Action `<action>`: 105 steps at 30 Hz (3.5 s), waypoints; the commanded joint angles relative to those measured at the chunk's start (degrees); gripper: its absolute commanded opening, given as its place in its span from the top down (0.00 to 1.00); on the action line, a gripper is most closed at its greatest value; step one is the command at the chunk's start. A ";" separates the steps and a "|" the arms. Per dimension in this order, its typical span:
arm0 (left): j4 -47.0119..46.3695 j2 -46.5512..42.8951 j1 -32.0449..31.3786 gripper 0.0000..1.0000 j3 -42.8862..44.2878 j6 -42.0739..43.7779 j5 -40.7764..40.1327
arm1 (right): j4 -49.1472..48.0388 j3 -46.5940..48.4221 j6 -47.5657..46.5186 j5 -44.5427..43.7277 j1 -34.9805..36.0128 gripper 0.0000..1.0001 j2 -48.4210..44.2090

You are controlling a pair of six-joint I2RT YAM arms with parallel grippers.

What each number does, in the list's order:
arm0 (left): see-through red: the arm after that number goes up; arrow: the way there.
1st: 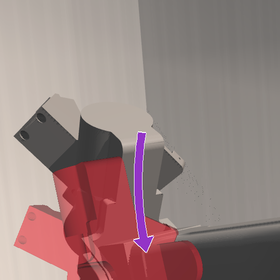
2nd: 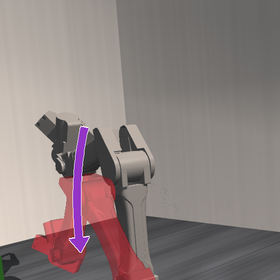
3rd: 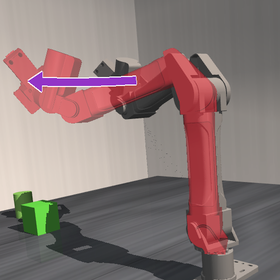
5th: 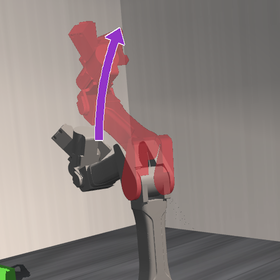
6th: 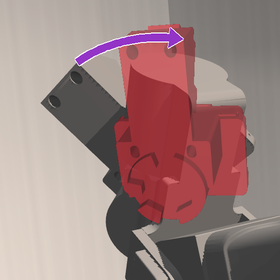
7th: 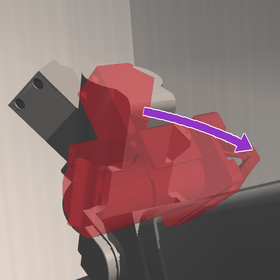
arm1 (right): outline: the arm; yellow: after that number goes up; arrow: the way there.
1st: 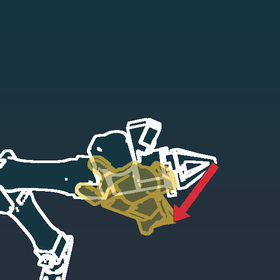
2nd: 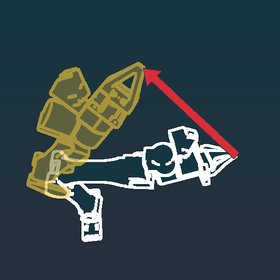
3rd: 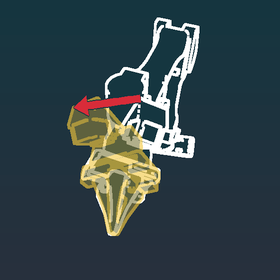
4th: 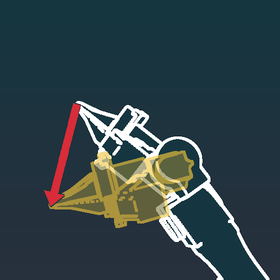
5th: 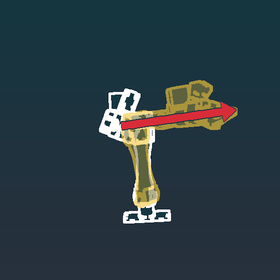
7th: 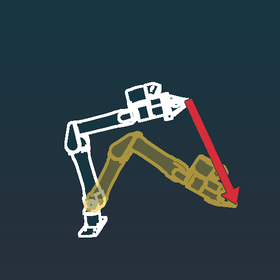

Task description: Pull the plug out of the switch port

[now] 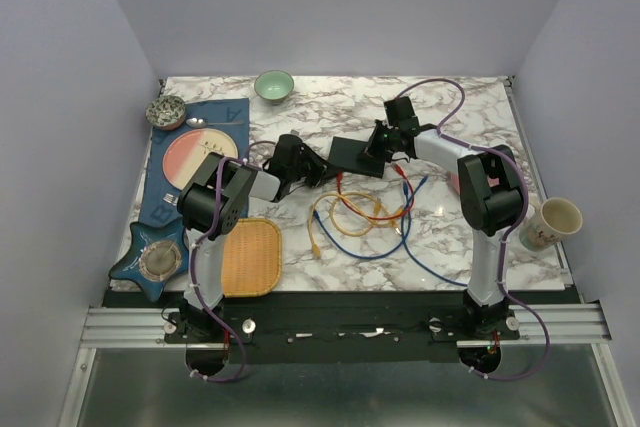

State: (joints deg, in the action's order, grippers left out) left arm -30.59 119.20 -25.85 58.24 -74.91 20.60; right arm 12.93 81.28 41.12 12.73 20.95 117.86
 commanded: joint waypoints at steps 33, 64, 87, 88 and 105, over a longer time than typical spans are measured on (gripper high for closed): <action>2.81 1.30 0.80 1.00 -4.44 1.61 2.86 | 5.08 -1.22 -1.22 -5.52 7.00 1.00 1.57; 30.50 -31.04 5.72 0.87 -13.50 22.18 -10.31 | 1.22 -21.67 -5.79 -18.88 6.91 0.46 -27.33; 44.75 -24.98 6.60 0.02 3.97 22.36 -16.56 | -1.42 -25.92 -2.80 -26.01 2.26 0.21 -28.51; 44.65 -24.54 6.68 0.03 4.51 22.18 -16.30 | -0.98 -22.95 -1.67 -25.83 1.47 0.24 -27.26; 38.59 -30.60 6.51 0.11 -8.22 17.26 -10.76 | 4.38 -38.55 -4.74 -16.95 3.30 0.10 -37.52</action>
State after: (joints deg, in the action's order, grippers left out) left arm 11.00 92.31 -18.87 53.80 -55.11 7.42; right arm 15.03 46.52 38.17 -5.26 21.65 83.72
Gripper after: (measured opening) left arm 0.890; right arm 0.891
